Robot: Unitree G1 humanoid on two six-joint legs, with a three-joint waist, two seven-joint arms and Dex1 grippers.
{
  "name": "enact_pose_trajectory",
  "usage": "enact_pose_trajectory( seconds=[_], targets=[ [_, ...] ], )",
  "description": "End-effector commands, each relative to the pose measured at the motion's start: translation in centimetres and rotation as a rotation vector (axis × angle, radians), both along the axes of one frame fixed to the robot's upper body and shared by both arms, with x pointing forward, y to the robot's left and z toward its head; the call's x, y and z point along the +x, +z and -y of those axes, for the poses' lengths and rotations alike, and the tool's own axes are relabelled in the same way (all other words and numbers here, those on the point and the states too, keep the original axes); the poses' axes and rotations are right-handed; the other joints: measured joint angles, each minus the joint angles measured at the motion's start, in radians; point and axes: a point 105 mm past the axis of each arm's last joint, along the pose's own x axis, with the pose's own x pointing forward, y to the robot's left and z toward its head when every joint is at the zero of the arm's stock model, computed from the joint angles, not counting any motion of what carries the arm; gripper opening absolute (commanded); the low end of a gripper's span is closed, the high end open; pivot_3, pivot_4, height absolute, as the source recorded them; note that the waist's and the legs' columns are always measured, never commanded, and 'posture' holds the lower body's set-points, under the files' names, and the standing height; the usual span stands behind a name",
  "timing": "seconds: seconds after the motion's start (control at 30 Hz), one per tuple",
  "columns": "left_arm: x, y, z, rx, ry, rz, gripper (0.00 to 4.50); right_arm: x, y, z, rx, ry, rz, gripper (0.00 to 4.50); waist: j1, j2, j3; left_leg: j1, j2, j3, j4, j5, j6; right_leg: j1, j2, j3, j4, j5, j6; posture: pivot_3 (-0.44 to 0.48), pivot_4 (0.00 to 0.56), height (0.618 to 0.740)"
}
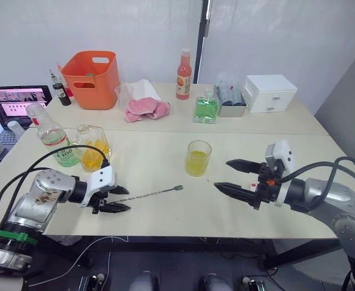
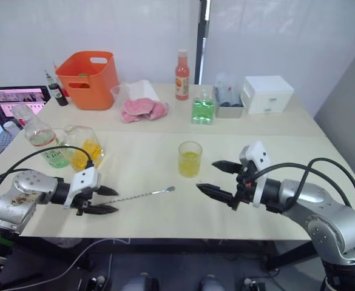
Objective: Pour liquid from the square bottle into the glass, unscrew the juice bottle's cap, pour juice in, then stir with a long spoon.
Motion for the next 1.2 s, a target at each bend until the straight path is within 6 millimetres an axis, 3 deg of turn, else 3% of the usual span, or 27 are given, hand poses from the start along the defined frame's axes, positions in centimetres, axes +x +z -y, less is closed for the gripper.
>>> enact_pose_trajectory(
  seconds=[0.03,0.23,0.47,0.53,0.67,0.83,1.07,1.2],
  targets=[
    [0.2,-0.3,-0.7,0.045,0.01,0.0,2.6,-0.4,1.2,-0.2,0.021,0.007,0.043,4.5,0.0,0.0,0.0,0.0,0.0,0.0,0.0,0.0,0.0,0.0,0.0,0.0,0.0,0.0,0.0,0.0,0.15,0.715],
    [0.3,-1.6,-1.6,0.068,0.041,-0.032,2.6,-0.5,1.3,-0.3,0.023,0.003,0.043,4.5,0.0,0.0,0.0,0.0,0.0,0.0,0.0,0.0,0.0,0.0,0.0,0.0,0.0,0.0,0.0,0.0,0.15,0.715],
    [0.4,-1.7,-0.4,0.022,0.026,-0.043,0.44,-0.5,1.3,-0.3,0.024,-0.005,0.041,4.5,0.0,0.0,0.0,0.0,0.0,0.0,0.0,0.0,0.0,0.0,0.0,0.0,0.0,0.0,0.0,0.0,0.15,0.715],
    [0.4,-1.8,-0.6,0.039,0.023,-0.039,0.06,-0.6,1.4,-0.4,0.024,-0.004,0.041,4.5,0.001,0.0,0.0,0.0,0.0,0.0,0.0,0.0,0.0,0.0,0.0,0.0,0.0,0.0,0.0,0.0,0.15,0.715],
    [0.1,-1.7,-0.7,0.03,0.004,-0.059,0.06,-0.6,1.4,-0.4,0.024,-0.006,0.04,4.5,0.0,0.0,0.0,0.0,0.0,0.0,0.0,0.0,0.0,0.001,0.0,0.0,0.0,0.0,0.0,0.0,0.15,0.715],
    [0.4,-0.1,-0.6,-0.045,0.004,-0.05,0.06,-0.7,1.4,-0.3,0.027,-0.018,0.03,4.5,0.0,0.0,0.0,0.0,0.0,0.0,0.0,0.0,0.0,0.0,0.0,0.0,0.0,0.0,0.0,0.0,0.15,0.715],
    [-1.1,4.8,2.0,-0.367,-0.042,-0.139,0.06,-1.4,0.7,0.2,0.107,-0.081,-0.035,4.5,0.002,-0.001,0.001,-0.001,0.001,-0.002,0.001,0.0,0.0,0.0,0.0,-0.001,0.0,0.0,0.0,0.0,0.15,0.715],
    [-2.4,6.7,4.3,-0.529,-0.075,-0.19,0.06,-2.2,-0.7,-0.9,0.164,-0.072,-0.114,4.5,0.0,-0.001,0.0,-0.001,0.001,-0.004,0.001,0.0,0.0,0.001,0.0,-0.001,0.0,0.0,0.001,0.0,0.15,0.715]
  ],
)
